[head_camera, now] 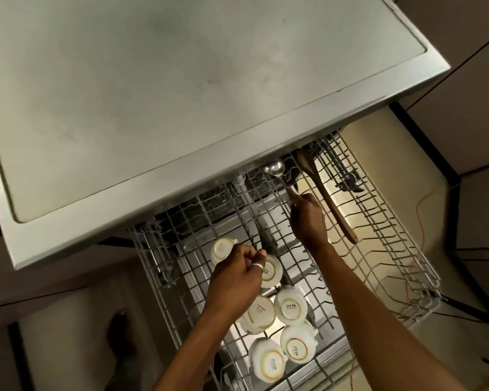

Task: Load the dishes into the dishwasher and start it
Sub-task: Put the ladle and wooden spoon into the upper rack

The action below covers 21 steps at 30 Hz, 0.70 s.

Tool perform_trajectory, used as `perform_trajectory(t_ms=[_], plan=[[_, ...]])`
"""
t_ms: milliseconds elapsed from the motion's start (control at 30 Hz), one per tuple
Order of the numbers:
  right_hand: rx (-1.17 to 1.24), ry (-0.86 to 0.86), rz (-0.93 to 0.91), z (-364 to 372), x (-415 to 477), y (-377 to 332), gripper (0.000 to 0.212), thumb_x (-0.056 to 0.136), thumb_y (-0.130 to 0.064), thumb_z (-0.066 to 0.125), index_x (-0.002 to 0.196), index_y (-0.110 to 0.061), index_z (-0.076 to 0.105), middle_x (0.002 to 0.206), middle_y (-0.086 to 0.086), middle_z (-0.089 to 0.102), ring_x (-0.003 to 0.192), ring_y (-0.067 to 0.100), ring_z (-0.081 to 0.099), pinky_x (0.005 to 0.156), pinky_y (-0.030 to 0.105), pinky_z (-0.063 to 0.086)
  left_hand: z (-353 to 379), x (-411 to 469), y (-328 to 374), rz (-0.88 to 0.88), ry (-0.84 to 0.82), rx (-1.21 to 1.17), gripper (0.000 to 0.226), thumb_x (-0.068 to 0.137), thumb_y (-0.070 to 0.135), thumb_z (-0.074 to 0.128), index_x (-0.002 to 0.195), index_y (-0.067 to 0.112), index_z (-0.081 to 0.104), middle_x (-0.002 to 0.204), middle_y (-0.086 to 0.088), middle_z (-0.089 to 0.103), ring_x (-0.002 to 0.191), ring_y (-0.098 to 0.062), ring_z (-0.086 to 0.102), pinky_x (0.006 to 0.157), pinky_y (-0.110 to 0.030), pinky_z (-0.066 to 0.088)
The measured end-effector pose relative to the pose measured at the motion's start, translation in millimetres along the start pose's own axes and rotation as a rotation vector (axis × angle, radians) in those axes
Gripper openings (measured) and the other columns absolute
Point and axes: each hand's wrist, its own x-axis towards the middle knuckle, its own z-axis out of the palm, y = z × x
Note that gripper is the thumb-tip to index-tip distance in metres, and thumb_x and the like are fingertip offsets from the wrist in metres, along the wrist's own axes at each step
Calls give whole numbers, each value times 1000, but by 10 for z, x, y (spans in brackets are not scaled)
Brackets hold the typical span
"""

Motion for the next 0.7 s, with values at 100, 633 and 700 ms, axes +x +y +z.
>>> perform_trajectory(t_ms=[100,633,700], plan=[[-41,26,19,135,96,67,64,93,11,53,150,-18,46,113,16,55,100,28,58,75,15,48,-50,7,-64,-7,3,-6,21,99,53,49,100,33,56,90,17,68,87,-3,64,74,-26,46],[-31,-129,130,-290,-272,-337,46,97,-9,60,143,-14,54,138,20,53,120,33,58,98,30,47,-467,-226,41,42,1,-12,23,99,52,50,98,31,60,81,14,67,79,-5,64,73,-26,49],[86,-112,149,-495,-496,-600,39,97,-13,61,136,-10,61,135,18,60,110,30,66,90,22,44,-625,-346,121,67,1,17,22,100,48,50,100,30,61,82,14,66,78,-4,62,70,-25,48]])
